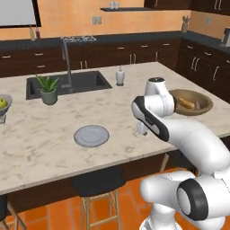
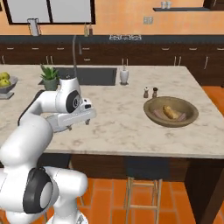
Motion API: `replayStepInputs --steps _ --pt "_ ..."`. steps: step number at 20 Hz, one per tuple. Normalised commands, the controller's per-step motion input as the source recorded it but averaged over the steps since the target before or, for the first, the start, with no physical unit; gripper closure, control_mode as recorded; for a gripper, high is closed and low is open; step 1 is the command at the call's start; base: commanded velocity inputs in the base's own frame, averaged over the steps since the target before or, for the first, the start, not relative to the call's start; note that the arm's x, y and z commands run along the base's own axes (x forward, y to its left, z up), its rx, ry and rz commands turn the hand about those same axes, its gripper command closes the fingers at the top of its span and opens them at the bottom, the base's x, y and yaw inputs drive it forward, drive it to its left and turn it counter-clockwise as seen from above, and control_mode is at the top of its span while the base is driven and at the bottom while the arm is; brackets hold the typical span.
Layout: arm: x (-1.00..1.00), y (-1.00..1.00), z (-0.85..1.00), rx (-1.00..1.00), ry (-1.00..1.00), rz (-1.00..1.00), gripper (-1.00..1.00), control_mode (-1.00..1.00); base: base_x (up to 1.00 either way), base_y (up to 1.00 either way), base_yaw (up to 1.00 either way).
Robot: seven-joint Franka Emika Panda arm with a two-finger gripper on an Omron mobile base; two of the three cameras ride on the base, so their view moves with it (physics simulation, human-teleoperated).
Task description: Place one bun and one sausage from the bowl on each plate.
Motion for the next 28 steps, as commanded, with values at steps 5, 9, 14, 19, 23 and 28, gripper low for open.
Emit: replayStepInputs --steps 5,9,14,19,23,28 --pt "0.00 0.00 0.00 0.00 0.00 0.00 -1.00 1.00 0.70 -1.00 0.00" --pt "0.00 0.00 0.00 0.00 0.00 0.00 -1.00 1.00 0.90 -1.00 0.07" --pt "0.00 0.00 0.00 0.00 0.00 0.00 -1.00 1.00 0.92 -0.78 0.11" --pt "1.00 -0.31 -0.07 0.08 0.09 0.14 -1.00 -1.00 0.00 0.00 0.00" --pt "1.00 -0.66 0.01 0.05 -0.01 0.07 -1.00 -1.00 0.00 0.00 0.00" --pt "0.96 -0.76 -0.06 0.00 -0.04 -0.01 -1.00 -1.00 0.00 0.00 0.00"
